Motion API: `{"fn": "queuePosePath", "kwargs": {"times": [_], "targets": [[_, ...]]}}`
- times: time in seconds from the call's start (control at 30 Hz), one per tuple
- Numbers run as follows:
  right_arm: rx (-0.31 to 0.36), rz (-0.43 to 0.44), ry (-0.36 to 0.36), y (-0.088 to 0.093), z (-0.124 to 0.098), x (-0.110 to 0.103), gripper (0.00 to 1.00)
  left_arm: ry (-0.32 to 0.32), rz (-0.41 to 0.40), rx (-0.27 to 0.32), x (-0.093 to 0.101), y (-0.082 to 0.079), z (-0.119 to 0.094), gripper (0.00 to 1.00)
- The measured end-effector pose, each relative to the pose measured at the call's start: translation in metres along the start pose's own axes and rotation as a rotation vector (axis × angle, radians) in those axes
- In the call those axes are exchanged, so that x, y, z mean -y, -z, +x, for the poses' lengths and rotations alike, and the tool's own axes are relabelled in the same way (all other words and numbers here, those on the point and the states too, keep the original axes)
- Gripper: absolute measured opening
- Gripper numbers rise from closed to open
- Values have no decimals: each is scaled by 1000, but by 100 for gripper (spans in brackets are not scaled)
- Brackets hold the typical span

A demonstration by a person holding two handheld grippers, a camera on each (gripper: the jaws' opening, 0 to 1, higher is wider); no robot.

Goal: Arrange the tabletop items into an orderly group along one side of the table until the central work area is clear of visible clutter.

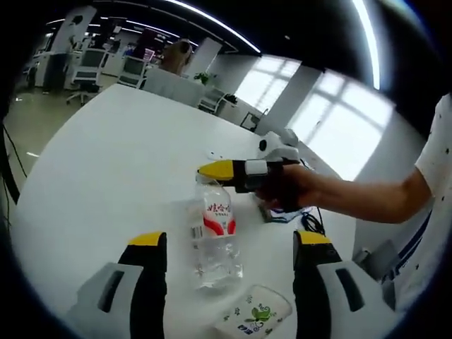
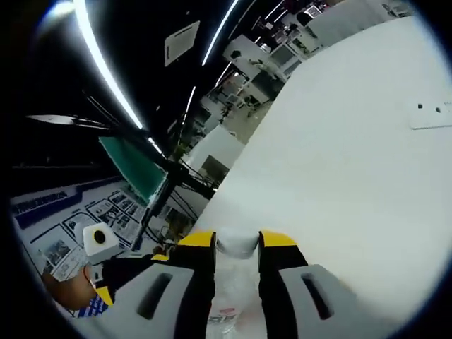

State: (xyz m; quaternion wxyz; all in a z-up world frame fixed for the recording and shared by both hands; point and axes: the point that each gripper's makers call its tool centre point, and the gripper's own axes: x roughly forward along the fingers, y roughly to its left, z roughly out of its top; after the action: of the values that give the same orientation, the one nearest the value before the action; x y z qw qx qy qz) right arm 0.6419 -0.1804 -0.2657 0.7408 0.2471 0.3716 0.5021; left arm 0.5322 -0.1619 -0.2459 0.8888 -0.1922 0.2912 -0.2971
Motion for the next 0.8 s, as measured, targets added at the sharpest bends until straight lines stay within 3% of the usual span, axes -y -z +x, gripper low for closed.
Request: {"fn": "queuePosePath", "kwargs": {"times": [0.2, 0.4, 0.53, 0.73, 0.8], "targets": [[-1, -72, -16, 0, -3, -16, 20, 21, 9, -23, -9, 0, 13, 72], [-9, -161, -22, 0, -7, -30, 20, 68, 45, -106, -14, 11, 34, 68], [-17, -235, -24, 2, -10, -43, 20, 120, 56, -134, -8, 14, 45, 60], [-29, -331, -28, 9, -16, -63, 20, 187, 97, -181, 1, 20, 46, 43], [-29, -364, -19, 10, -18, -68, 20, 230, 152, -185, 9, 20, 46, 40]]}}
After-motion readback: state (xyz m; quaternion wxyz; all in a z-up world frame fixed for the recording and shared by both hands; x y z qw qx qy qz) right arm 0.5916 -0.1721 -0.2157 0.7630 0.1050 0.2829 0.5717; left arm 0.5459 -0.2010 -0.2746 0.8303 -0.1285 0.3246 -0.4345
